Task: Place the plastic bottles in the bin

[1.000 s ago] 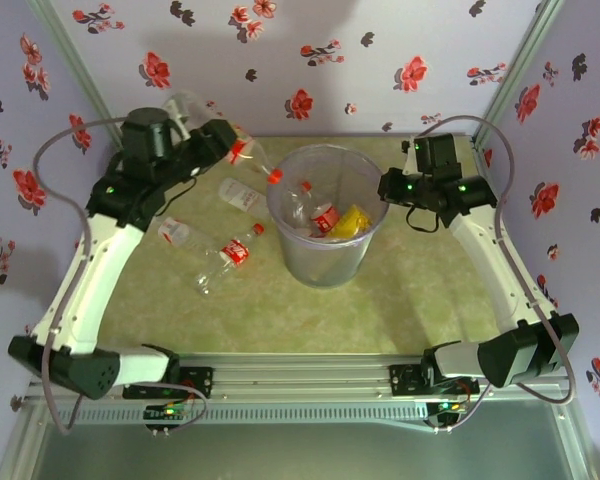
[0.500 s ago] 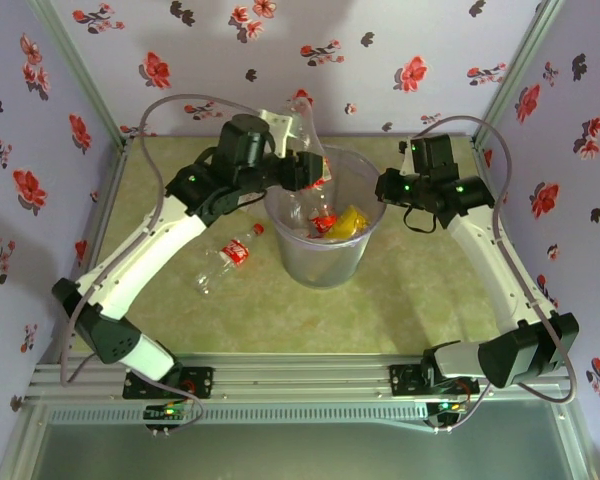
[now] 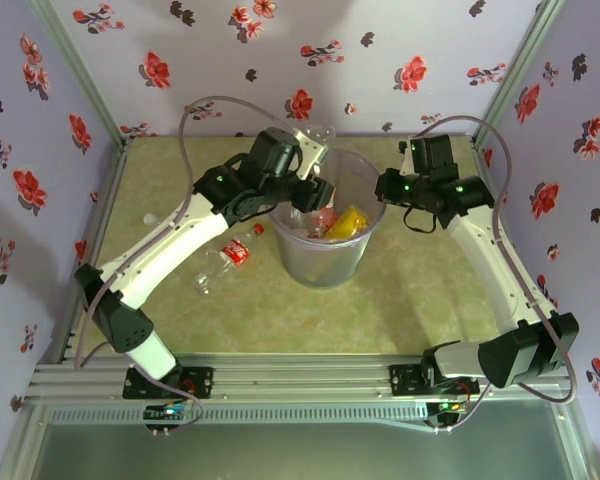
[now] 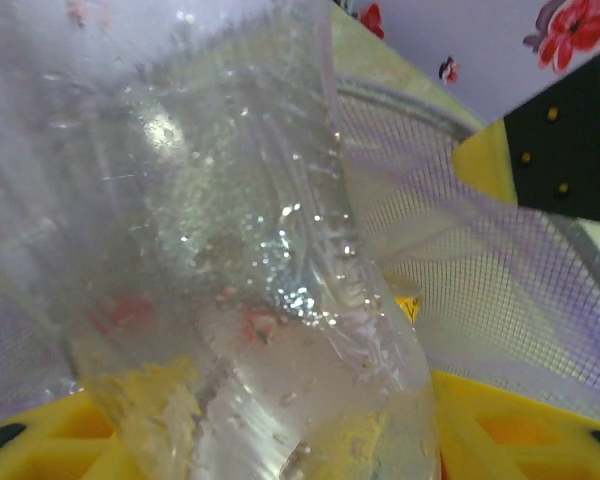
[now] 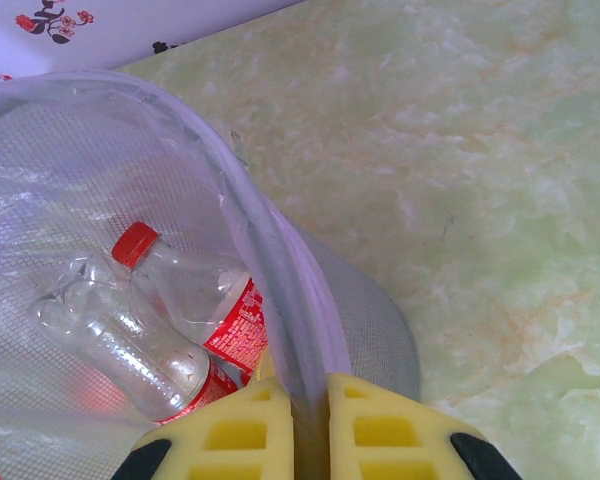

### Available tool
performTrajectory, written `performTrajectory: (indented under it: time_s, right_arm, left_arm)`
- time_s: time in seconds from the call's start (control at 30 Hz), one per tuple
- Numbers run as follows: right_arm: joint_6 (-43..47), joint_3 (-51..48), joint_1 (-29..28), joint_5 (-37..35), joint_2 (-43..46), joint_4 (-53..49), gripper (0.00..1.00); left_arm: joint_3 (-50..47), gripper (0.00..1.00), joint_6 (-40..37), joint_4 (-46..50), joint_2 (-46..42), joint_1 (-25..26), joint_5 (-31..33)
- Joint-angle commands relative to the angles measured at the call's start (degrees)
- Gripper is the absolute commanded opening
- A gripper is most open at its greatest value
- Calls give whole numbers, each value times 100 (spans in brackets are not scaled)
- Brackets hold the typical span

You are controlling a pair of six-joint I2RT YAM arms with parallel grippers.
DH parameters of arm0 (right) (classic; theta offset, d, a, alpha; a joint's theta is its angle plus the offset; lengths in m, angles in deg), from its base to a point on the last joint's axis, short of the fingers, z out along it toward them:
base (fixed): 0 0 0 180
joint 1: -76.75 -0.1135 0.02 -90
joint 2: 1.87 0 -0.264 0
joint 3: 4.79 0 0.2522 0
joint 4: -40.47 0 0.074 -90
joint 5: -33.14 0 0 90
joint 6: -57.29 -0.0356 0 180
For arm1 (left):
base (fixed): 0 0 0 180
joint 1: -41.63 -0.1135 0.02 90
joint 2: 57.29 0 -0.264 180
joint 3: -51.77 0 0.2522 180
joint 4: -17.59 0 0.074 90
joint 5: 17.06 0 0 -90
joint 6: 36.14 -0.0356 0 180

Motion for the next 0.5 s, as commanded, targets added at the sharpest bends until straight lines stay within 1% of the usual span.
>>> performTrajectory:
  time_s: [0.0,0.23,0.43,0.47]
  right_arm:
    - [40,-63,-131,50,-212,-275,2]
    - [58,-76,-131,22,-232,-266,2]
    - [58,-101,-131,10,-206,-235,1]
    - [61,-101,-132,11,-215,-235,1]
  left_arm:
    - [-265,0,-277,128,118,129,29]
    - [-397,0,-311,381,407,200,-305]
    - [-532,0,-397,461,582,261,-449]
    - [-521,2,-441,504,622,275,-450]
